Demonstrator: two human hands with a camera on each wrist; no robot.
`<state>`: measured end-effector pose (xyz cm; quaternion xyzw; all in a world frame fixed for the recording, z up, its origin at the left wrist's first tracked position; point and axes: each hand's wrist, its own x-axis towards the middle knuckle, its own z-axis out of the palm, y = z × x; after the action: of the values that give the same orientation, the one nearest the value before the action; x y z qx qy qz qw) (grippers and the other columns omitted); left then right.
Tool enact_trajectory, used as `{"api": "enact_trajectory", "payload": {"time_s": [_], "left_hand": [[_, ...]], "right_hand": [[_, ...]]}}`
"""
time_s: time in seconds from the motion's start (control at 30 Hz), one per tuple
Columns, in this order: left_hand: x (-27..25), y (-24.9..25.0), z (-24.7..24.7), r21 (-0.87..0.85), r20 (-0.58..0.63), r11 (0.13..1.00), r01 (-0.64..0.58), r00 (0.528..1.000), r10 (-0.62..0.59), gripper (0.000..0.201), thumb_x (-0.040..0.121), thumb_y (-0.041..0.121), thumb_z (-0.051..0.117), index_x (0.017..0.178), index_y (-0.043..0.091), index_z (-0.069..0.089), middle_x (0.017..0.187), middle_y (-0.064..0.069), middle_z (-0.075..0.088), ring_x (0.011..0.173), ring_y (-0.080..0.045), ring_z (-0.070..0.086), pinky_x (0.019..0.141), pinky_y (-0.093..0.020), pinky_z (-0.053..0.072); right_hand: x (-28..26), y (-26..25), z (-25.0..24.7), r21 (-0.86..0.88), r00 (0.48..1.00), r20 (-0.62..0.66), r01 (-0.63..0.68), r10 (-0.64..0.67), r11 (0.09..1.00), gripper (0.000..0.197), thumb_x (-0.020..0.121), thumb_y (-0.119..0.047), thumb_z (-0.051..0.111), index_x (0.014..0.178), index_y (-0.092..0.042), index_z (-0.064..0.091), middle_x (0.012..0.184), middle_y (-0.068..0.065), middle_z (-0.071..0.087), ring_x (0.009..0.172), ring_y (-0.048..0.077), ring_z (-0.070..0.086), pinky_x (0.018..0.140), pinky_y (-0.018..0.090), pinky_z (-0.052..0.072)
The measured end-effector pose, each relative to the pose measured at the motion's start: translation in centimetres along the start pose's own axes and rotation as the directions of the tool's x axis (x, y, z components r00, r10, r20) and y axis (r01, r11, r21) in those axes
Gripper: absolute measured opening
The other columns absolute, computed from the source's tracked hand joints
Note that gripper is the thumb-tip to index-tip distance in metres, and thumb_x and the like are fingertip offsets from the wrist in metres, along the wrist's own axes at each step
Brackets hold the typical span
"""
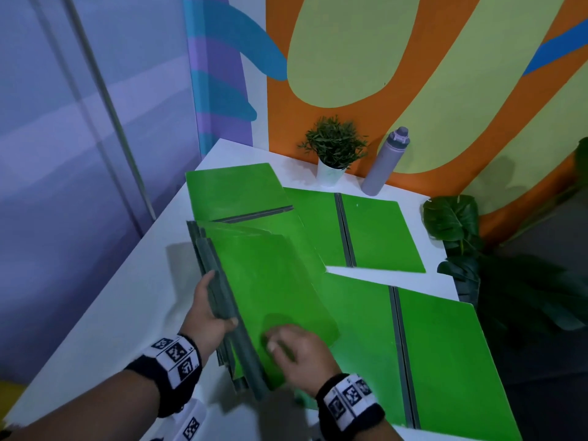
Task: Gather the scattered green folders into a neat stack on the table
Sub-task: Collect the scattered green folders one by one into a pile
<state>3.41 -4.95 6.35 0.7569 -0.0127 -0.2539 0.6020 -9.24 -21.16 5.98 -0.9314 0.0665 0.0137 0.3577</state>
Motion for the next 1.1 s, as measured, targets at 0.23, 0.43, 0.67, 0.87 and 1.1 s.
{"api": "enact_trajectory", "payload": {"time_s": [0.23,0.43,0.67,0.87,1.1], "left_hand": [[-0.4,2.5,0.6,-0.120,0.302,0.992,-0.028,0.951,0.064,0.096,0.076,-0.022,0.058,0.125,0.058,0.038,0.133,-0.003,0.053,0.117,-0.005,0.057,0.093,-0.031,0.050],[1.4,2.8,3.1,0.070,0.435,0.997,0.038,0.898,-0.064,0.099,0.086,-0.013,0.051,0.149,0.044,0.000,0.161,-0.010,0.007,0.148,-0.022,0.005,0.115,-0.042,0.017],[7.3,-1.2,3.4,0.831,0.341,0.518,-0.201,0.921,-0.190,0.070,0.096,0.023,0.047,0.153,0.020,0.007,0.163,-0.006,-0.005,0.149,-0.027,0.009,0.119,-0.041,0.019],[8.9,-3.5,0.7,0.962,0.274,0.084,-0.261,0.933,-0.234,0.065,0.097,0.036,0.034,0.153,0.029,0.002,0.162,0.004,-0.009,0.149,-0.026,-0.002,0.117,-0.054,0.014],[5.2,-4.6,0.7,0.877,0.454,0.254,-0.407,0.875,-0.167,0.051,0.095,0.029,0.044,0.145,0.030,0.035,0.145,-0.008,0.049,0.128,-0.023,0.051,0.105,-0.034,0.041]], "right_hand": [[0.6,6.6,-5.9,0.564,0.723,-0.045,-0.551,0.689,0.615,0.075,0.088,-0.035,0.059,0.148,-0.031,0.014,0.157,0.008,0.019,0.139,0.034,0.026,0.109,0.053,0.028],[-2.3,9.9,-6.9,0.753,0.567,0.075,-0.571,0.821,0.326,0.071,0.086,-0.025,0.062,0.146,-0.027,0.024,0.157,0.005,0.019,0.141,0.035,0.019,0.110,0.059,0.018],[-3.6,10.5,-4.9,0.791,0.446,0.045,-0.563,0.894,0.241,0.063,0.089,-0.018,0.056,0.144,-0.028,0.026,0.150,0.011,0.030,0.129,0.042,0.037,0.101,0.062,0.036],[-4.2,11.8,-5.2,0.826,0.439,0.008,-0.510,0.899,0.241,0.051,0.091,-0.011,0.055,0.138,-0.020,0.038,0.140,0.017,0.040,0.107,0.037,0.047,0.096,0.054,0.042],[-3.7,12.0,-5.5,0.844,0.375,-0.058,-0.476,0.925,0.246,0.064,0.087,-0.021,0.062,0.142,-0.031,0.031,0.153,0.008,0.029,0.132,0.045,0.032,0.102,0.069,0.029]]}}
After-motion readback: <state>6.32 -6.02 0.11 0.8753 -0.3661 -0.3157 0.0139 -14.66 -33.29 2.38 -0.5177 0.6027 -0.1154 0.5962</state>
